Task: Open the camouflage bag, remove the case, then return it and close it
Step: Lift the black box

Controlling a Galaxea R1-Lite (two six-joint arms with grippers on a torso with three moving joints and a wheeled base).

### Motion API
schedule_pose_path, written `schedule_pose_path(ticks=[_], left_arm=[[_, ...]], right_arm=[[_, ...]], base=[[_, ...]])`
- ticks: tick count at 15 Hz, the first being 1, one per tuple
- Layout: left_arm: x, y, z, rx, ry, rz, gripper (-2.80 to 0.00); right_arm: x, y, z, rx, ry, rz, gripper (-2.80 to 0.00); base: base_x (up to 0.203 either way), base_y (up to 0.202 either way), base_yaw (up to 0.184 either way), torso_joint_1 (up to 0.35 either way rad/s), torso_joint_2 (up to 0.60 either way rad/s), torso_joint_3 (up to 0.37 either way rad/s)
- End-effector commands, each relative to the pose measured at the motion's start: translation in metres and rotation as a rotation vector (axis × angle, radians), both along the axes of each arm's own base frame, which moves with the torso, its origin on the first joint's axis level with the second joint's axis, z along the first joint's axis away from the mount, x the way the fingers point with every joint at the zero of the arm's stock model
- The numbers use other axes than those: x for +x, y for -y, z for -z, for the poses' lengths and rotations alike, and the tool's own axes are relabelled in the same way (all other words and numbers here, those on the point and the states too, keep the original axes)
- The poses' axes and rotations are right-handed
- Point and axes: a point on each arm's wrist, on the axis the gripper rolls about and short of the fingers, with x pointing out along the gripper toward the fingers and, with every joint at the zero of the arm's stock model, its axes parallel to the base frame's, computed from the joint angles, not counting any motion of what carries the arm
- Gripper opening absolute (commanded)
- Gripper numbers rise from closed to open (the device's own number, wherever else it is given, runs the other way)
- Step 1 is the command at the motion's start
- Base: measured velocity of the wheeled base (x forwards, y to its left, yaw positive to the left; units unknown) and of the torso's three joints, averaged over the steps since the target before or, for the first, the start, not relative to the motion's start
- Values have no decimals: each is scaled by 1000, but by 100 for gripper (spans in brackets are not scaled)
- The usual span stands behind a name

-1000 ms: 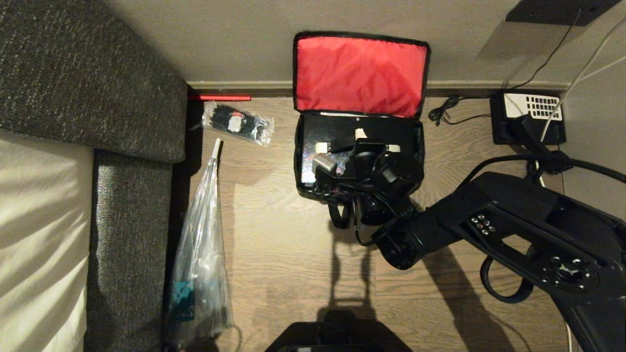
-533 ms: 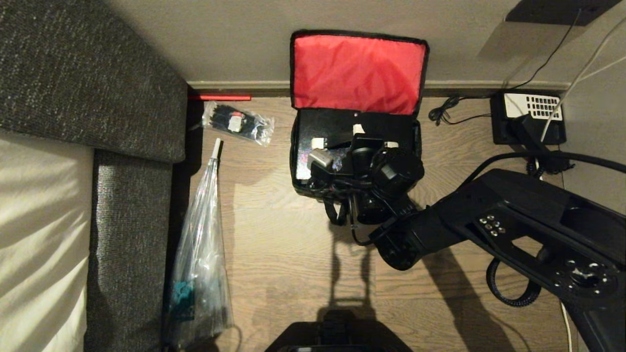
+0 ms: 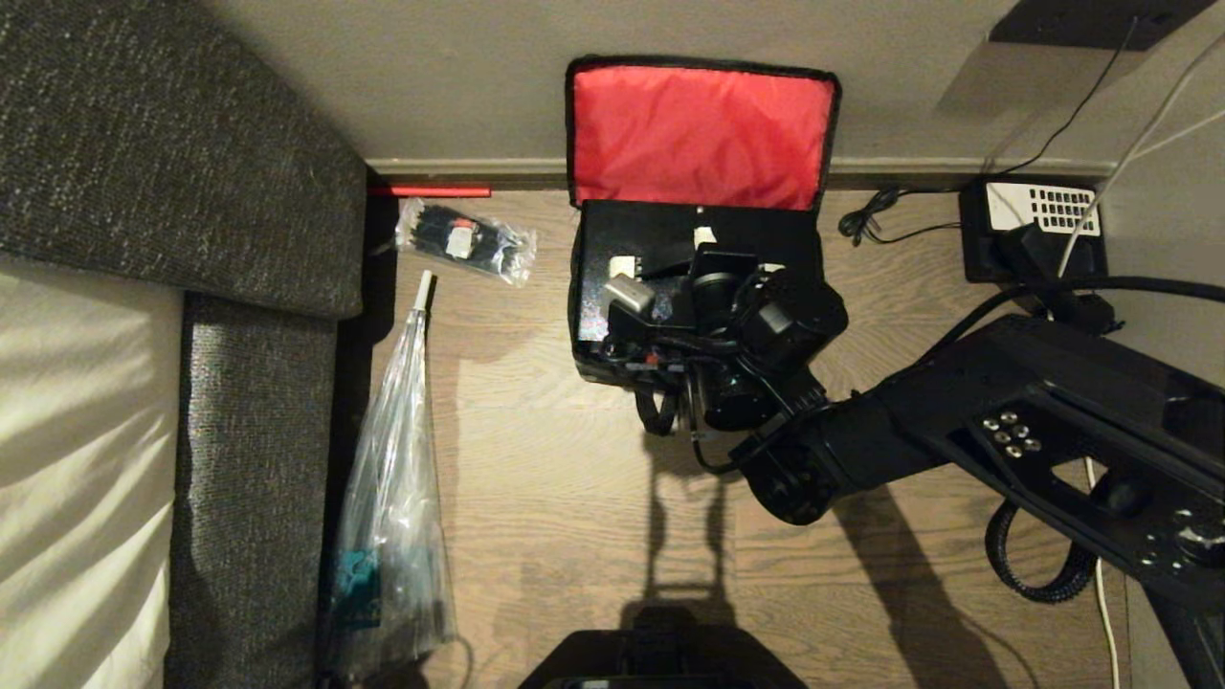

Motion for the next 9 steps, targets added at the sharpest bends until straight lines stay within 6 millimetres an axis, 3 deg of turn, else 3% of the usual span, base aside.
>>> schedule_pose_path(ticks=[1, 9], left_arm=[[3, 0, 11, -1, -41, 1, -280], [3, 0, 11, -1, -40, 0, -280]], right_arm=[[-7, 2, -13, 12, 21, -1, -280], [-21, 11, -38, 5, 50, 13, -280]], base=[[0, 0, 0, 0, 0, 0], [0, 0, 0, 0, 0, 0]])
